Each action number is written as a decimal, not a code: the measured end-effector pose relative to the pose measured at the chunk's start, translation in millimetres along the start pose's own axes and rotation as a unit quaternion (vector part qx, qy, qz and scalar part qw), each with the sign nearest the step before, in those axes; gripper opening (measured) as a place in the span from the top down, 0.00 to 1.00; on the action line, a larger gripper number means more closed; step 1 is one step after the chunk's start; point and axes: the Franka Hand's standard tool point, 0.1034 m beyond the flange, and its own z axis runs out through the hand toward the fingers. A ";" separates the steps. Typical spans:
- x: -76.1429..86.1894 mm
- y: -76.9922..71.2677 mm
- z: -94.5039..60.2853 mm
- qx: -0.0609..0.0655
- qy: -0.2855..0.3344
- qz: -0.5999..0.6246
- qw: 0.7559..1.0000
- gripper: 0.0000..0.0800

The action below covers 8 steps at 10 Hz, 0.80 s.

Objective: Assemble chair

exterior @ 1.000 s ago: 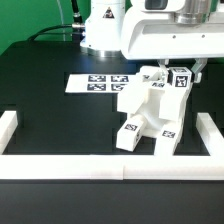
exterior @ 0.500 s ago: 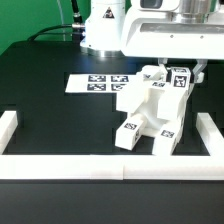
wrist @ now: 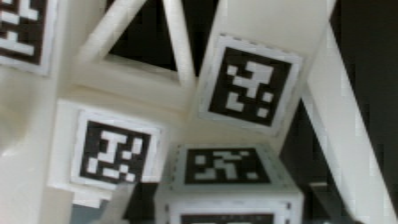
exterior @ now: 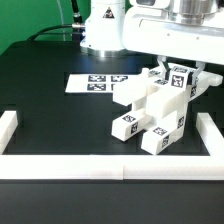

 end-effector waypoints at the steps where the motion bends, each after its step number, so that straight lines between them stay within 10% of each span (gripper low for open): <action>1: -0.2 -0.2 0.0 0.000 0.000 0.036 0.999 0.66; 8: -1.3 -1.4 0.5 0.000 -0.001 0.179 0.984 0.65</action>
Offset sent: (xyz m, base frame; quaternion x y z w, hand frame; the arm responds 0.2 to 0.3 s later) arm 0.0000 0.0000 0.0000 0.0000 0.0000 0.1938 0.9810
